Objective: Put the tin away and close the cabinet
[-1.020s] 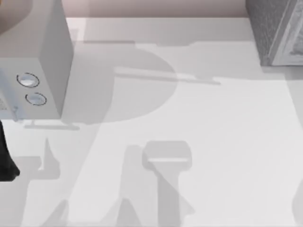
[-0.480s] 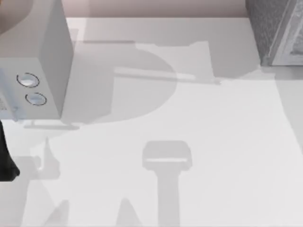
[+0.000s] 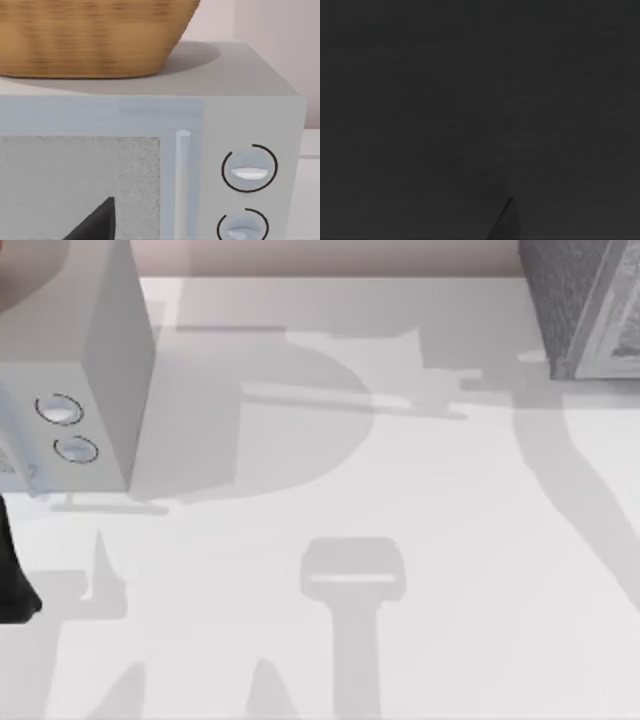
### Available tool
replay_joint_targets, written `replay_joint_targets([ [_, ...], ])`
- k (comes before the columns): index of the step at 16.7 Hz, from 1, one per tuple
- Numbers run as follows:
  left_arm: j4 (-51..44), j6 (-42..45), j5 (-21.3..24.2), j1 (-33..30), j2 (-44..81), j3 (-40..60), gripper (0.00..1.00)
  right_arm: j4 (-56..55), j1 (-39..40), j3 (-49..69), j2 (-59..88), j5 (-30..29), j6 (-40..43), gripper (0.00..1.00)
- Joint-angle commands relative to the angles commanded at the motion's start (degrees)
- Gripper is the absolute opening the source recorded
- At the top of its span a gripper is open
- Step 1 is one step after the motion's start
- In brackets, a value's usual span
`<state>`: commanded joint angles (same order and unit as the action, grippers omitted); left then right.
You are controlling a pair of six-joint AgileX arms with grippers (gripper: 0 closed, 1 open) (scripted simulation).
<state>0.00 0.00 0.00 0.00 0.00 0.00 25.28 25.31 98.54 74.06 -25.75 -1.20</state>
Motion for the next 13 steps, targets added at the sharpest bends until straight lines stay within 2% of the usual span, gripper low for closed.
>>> replay_joint_targets([
  [5,0.0,0.0,0.0,0.0,0.0,0.0,1.0,0.26,-1.2,0.37,-0.96,-0.74,0.57,1.0],
  [13,0.0,0.0,0.0,0.0,0.0,0.0,1.0,-2.27,-5.91,6.3,7.5,3.81,0.53,1.0],
])
